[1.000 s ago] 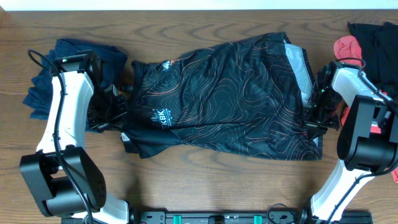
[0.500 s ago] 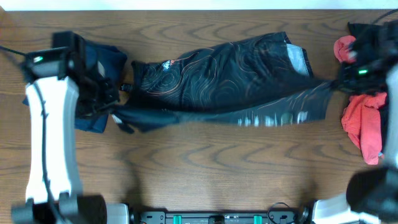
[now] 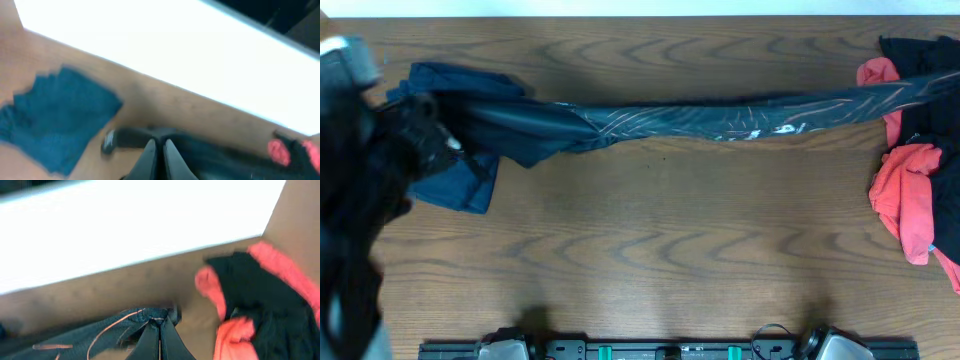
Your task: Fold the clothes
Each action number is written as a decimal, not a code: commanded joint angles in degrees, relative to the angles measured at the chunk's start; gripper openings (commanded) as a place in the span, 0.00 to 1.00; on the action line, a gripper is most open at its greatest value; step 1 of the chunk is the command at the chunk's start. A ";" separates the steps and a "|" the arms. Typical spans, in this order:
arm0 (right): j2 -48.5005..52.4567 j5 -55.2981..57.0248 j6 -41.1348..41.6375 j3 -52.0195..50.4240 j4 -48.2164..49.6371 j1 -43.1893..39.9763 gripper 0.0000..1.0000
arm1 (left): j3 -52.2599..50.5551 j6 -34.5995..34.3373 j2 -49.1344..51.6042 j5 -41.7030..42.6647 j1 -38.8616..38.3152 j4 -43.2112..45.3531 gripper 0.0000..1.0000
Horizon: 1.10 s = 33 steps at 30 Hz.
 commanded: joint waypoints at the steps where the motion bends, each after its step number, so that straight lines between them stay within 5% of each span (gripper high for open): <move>1: -2.38 4.94 7.19 3.50 1.68 -1.16 0.01 | 1.70 -1.33 -3.82 0.28 0.20 2.64 0.06; 14: -0.02 14.64 10.86 8.37 4.02 -1.86 0.01 | 2.45 -1.36 -2.62 0.35 0.17 3.85 0.06; 26: 22.60 5.70 3.93 8.37 -2.54 4.42 0.01 | 2.45 3.34 21.07 7.23 -1.86 -1.73 0.06; 33: 34.23 5.07 8.41 8.37 13.29 9.90 0.01 | 2.47 2.95 33.46 8.74 -4.28 18.69 0.06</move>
